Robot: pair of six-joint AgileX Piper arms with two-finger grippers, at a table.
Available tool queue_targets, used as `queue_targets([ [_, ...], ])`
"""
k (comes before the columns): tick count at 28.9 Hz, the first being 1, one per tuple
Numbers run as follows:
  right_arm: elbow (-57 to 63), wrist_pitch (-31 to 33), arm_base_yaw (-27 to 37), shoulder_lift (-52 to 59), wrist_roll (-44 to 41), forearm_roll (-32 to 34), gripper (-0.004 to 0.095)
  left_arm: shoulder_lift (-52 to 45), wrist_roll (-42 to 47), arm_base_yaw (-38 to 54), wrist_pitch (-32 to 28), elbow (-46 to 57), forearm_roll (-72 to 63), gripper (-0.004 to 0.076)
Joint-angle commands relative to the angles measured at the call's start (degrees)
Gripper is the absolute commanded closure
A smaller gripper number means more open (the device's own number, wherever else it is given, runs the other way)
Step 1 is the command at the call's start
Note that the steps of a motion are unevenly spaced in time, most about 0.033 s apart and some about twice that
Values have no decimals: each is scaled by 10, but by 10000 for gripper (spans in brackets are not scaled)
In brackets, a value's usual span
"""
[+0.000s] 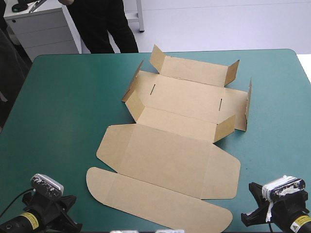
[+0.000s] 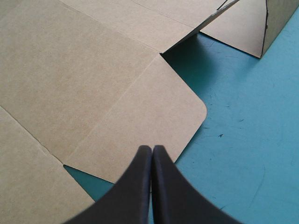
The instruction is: Fold the box
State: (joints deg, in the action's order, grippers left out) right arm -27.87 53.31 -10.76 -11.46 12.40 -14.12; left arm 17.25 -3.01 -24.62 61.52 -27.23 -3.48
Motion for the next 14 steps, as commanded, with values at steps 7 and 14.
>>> queue_targets([
  [7,-13,-39,1,-7,9,-8,920,6,1,-2,-28,-19,-8,731],
  [14,-13,-39,1,-7,13,-11,759,6,1,-2,-28,-19,-8,731],
])
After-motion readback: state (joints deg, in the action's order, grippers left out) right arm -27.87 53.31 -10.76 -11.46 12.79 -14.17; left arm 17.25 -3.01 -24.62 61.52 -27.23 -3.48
